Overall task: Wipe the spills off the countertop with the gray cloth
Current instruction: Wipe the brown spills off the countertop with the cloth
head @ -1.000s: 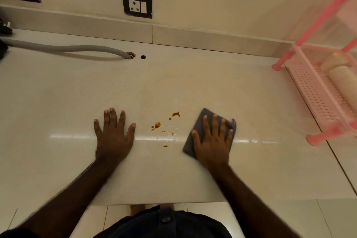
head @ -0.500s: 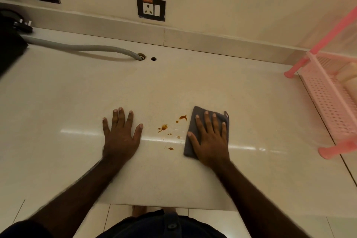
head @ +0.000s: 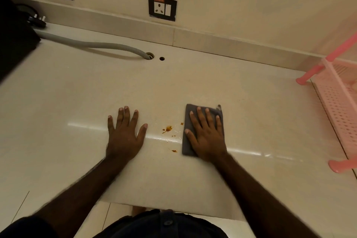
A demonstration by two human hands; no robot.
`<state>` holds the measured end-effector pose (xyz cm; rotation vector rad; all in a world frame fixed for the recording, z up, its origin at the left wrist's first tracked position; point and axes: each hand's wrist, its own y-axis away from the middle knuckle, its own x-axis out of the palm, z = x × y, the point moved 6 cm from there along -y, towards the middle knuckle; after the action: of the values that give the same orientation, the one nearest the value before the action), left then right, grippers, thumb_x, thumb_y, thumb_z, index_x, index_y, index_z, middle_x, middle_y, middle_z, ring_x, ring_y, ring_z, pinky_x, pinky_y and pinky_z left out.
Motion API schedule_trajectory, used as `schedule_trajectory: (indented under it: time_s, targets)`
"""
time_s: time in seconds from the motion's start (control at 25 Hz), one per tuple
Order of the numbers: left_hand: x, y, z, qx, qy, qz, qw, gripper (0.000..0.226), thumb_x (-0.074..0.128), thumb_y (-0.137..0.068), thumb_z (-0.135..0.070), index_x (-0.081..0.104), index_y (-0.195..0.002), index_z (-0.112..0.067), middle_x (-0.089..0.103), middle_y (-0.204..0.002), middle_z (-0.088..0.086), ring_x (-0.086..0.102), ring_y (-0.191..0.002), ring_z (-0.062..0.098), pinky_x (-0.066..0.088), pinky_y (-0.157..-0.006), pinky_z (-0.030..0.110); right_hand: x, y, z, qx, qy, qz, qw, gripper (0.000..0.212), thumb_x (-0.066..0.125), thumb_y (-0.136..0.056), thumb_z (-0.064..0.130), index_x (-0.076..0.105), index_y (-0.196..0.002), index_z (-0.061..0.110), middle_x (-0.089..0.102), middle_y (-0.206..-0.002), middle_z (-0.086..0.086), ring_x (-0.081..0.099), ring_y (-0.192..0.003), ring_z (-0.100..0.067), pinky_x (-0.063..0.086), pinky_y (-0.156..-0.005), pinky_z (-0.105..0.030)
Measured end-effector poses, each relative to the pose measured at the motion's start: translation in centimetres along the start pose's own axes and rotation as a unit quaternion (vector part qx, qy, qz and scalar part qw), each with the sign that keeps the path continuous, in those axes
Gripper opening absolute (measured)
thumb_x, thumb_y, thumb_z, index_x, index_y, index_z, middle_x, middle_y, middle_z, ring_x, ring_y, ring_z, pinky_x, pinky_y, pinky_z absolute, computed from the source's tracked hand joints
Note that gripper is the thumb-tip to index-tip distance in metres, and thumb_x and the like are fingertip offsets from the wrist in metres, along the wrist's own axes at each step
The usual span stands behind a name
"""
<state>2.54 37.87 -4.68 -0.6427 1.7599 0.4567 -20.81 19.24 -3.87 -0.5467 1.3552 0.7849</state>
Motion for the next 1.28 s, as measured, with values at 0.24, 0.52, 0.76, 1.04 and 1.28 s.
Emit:
schedule_trajectory:
  time_s: [0.24,0.52,0.76,1.04,1.28]
  targets:
    - [0.2,-0.2,0.1,-0.009,-0.008,0.013,1.000,0.078,0.008,-0.100,-0.068,0.011,-0.164,-0.024,0.000,-0.174,0.006,-0.006,-0.160,0.023,-0.005,-0.128,0.056,-0.6,-8.6,3.0,-0.119,0.041,0.054,0.991,0.075,0.014,-0.107,0.069,-0.003,-0.172,0.036,-0.012,-0.182,0.002,-0.016,-0.168,-0.025,-0.006,-0.133,-0.060]
    - [0.0,0.0,0.0,0.000,0.003,-0.002,1.000,0.077,0.011,-0.101,-0.067,0.014,-0.164,-0.023,0.002,-0.173,0.007,-0.005,-0.160,0.023,-0.005,-0.128,0.056,-1.9,-5.9,-3.8,-0.050,0.014,0.032,0.998,0.079,0.004,-0.103,0.077,-0.004,-0.172,0.039,-0.014,-0.182,0.005,-0.018,-0.167,-0.021,-0.002,-0.134,-0.059]
    - [0.3,-0.1,0.1,-0.001,0.009,0.005,1.000,0.076,0.012,-0.101,-0.067,0.010,-0.164,-0.025,-0.003,-0.173,0.005,-0.009,-0.160,0.022,-0.008,-0.127,0.055,-0.4,7.0,-3.6,0.008,0.003,0.029,1.000,0.079,0.007,-0.104,0.076,-0.008,-0.171,0.037,-0.022,-0.180,0.007,-0.024,-0.166,-0.020,-0.012,-0.134,-0.051]
    - [0.2,-0.3,0.2,-0.005,0.007,0.006,1.000,0.075,0.015,-0.102,-0.066,0.010,-0.164,-0.024,-0.003,-0.173,0.005,-0.010,-0.160,0.022,-0.007,-0.127,0.057,-1.6,1.4,-9.2,0.108,-0.008,0.005,0.994,0.100,-0.001,-0.095,0.086,-0.007,-0.173,0.024,-0.008,-0.183,-0.002,-0.013,-0.168,-0.023,-0.003,-0.135,-0.054]
    - [0.3,-0.4,0.2,-0.012,0.000,0.012,1.000,0.077,0.012,-0.100,-0.068,0.008,-0.164,-0.025,-0.005,-0.173,0.005,-0.010,-0.160,0.023,-0.007,-0.127,0.057,-1.4,-8.8,-0.2,0.012,-0.004,0.017,1.000,0.100,-0.002,-0.095,0.084,0.001,-0.174,0.023,-0.004,-0.183,0.000,-0.010,-0.168,-0.024,-0.005,-0.135,-0.056]
